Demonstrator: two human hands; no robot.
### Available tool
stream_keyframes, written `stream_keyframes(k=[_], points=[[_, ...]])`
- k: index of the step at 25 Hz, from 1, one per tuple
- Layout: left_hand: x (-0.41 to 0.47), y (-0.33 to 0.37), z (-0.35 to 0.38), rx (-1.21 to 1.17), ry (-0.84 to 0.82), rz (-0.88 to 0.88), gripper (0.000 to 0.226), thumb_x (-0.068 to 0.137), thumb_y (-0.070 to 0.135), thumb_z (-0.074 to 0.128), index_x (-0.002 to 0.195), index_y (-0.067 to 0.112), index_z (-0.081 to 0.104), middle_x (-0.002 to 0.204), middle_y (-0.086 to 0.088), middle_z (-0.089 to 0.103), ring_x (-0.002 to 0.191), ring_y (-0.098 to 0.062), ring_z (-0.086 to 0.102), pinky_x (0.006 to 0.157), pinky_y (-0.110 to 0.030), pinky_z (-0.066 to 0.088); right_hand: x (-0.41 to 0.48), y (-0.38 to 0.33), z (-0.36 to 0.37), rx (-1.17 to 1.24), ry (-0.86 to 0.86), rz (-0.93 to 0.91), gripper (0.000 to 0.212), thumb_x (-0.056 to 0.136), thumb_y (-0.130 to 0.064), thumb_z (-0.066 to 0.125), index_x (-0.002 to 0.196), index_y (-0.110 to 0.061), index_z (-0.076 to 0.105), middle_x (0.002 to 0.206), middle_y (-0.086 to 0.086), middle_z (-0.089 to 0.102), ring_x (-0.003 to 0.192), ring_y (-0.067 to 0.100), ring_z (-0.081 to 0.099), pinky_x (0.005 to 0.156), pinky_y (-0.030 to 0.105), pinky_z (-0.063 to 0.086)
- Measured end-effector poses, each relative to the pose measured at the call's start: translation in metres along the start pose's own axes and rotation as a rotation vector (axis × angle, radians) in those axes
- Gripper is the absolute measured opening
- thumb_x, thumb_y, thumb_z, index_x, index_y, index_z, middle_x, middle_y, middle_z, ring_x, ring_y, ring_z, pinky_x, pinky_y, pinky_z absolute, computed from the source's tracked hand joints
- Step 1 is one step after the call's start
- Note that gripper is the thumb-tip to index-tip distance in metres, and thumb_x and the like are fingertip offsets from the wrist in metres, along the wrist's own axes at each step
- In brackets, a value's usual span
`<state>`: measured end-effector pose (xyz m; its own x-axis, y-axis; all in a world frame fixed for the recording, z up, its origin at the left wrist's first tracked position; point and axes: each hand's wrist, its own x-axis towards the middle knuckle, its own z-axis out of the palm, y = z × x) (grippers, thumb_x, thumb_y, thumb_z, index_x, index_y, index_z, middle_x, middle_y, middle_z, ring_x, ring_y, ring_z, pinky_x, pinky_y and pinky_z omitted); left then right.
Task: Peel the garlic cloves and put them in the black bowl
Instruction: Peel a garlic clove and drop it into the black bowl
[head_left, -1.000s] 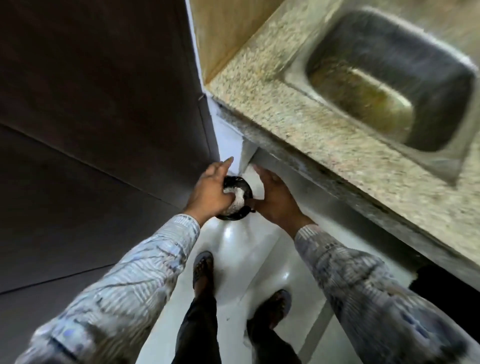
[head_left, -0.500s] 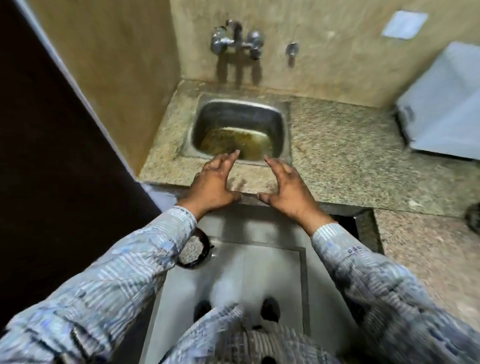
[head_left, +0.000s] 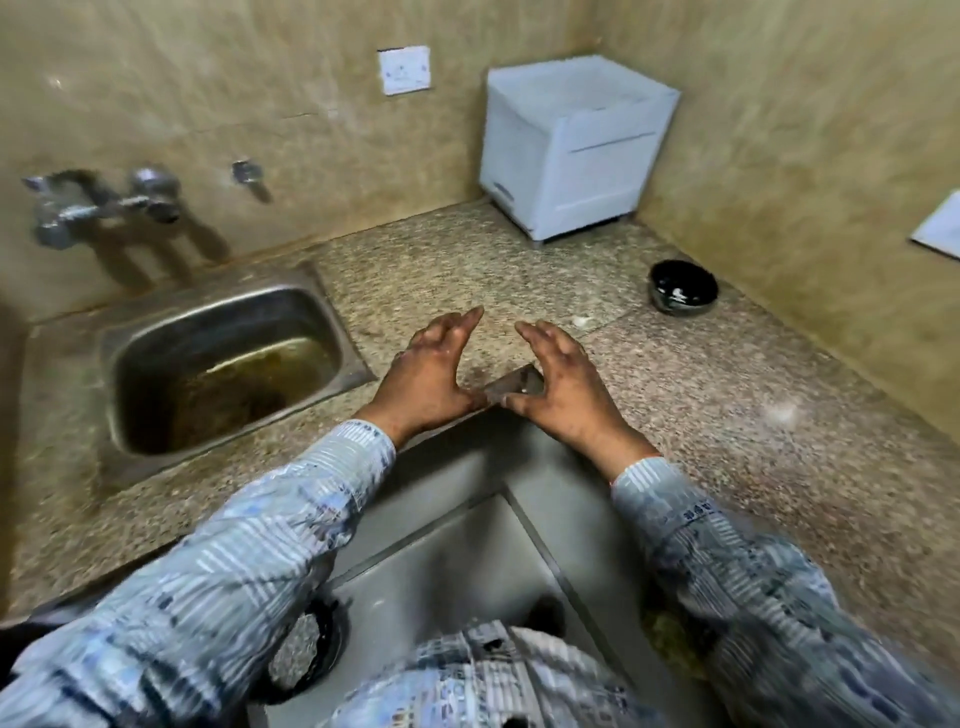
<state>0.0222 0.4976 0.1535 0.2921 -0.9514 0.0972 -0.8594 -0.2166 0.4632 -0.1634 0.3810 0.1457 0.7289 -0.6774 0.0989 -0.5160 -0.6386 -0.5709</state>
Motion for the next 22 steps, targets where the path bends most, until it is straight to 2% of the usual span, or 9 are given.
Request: stream_keyframes(k=[3, 6, 7, 10, 14, 17, 19, 22], points=[[0.056, 0.042, 0.036, -0.03, -0.045, 0.072, 0.106, 0.077, 0.058, 0.073, 0.161, 0.035, 0.011, 0.161, -0.006, 0.031, 0.143, -0.033, 0.039, 0.113, -0.047, 0.042, 0.004, 0.054, -0.024, 0.03, 0.05, 0.094, 0.098, 0.077, -0.041, 0.086, 0.159, -0.033, 0.032, 0.165, 0.007, 0.026, 0.151, 0.026, 0.028, 0.123, 0.041, 0.031], [0.112, 0.072, 0.07, -0.072, -0.097, 0.106, 0.11, 0.074, 0.051, 0.077, 0.161, 0.034, 0.012, 0.162, -0.008, 0.03, 0.143, -0.036, 0.037, 0.113, -0.051, 0.042, 0.015, 0.114, -0.043, 0.033, 0.116, 0.147, 0.094, 0.077, -0.036, 0.086, 0.157, -0.026, 0.038, 0.161, 0.009, 0.035, 0.146, 0.029, 0.036, 0.119, 0.041, 0.036], [0.13, 0.08, 0.081, -0.098, -0.105, 0.107, 0.11, 0.073, 0.049, 0.078, 0.161, 0.033, 0.013, 0.162, -0.008, 0.031, 0.144, -0.035, 0.038, 0.114, -0.049, 0.041, 0.021, 0.133, -0.05, 0.041, 0.127, 0.182, 0.091, 0.078, -0.034, 0.085, 0.156, -0.025, 0.04, 0.159, 0.009, 0.038, 0.145, 0.029, 0.039, 0.118, 0.041, 0.038], [0.173, 0.1, 0.109, -0.154, -0.141, 0.058, 0.109, 0.076, 0.042, 0.083, 0.161, 0.032, 0.015, 0.162, -0.004, 0.031, 0.145, -0.028, 0.036, 0.115, -0.032, 0.034, 0.033, 0.185, -0.07, 0.057, 0.168, 0.273, 0.08, 0.082, -0.029, 0.083, 0.152, -0.019, 0.046, 0.151, 0.01, 0.047, 0.139, 0.029, 0.046, 0.114, 0.038, 0.042], [0.22, 0.113, 0.142, -0.178, -0.191, 0.031, 0.107, 0.075, 0.046, 0.079, 0.161, 0.031, 0.017, 0.162, -0.008, 0.033, 0.143, -0.031, 0.039, 0.114, -0.036, 0.038, 0.047, 0.246, -0.084, 0.06, 0.212, 0.413, 0.061, 0.087, -0.03, 0.079, 0.142, -0.014, 0.057, 0.141, 0.012, 0.057, 0.131, 0.029, 0.052, 0.11, 0.035, 0.043], [0.254, 0.107, 0.169, -0.176, -0.24, -0.024, 0.106, 0.078, 0.038, 0.083, 0.161, 0.028, 0.02, 0.161, -0.011, 0.035, 0.139, -0.031, 0.044, 0.11, -0.036, 0.04, 0.071, 0.28, -0.074, 0.069, 0.194, 0.484, 0.05, 0.089, -0.03, 0.077, 0.134, -0.011, 0.065, 0.135, 0.013, 0.064, 0.127, 0.029, 0.056, 0.111, 0.036, 0.044], [0.279, 0.099, 0.183, -0.179, -0.308, -0.082, 0.106, 0.078, 0.038, 0.084, 0.162, 0.027, 0.019, 0.161, -0.011, 0.034, 0.141, -0.03, 0.041, 0.108, -0.035, 0.038, 0.093, 0.298, -0.062, 0.04, 0.139, 0.506, 0.044, 0.09, -0.03, 0.075, 0.128, -0.009, 0.069, 0.129, 0.015, 0.067, 0.118, 0.032, 0.063, 0.106, 0.038, 0.048], [0.316, 0.079, 0.195, -0.162, -0.367, -0.141, 0.101, 0.079, 0.039, 0.084, 0.16, 0.027, 0.026, 0.154, -0.013, 0.04, 0.135, -0.032, 0.046, 0.1, -0.031, 0.04, 0.127, 0.313, -0.047, 0.072, 0.066, 0.602, 0.039, 0.092, -0.027, 0.074, 0.128, -0.014, 0.07, 0.129, 0.011, 0.064, 0.113, 0.03, 0.065, 0.102, 0.035, 0.049]])
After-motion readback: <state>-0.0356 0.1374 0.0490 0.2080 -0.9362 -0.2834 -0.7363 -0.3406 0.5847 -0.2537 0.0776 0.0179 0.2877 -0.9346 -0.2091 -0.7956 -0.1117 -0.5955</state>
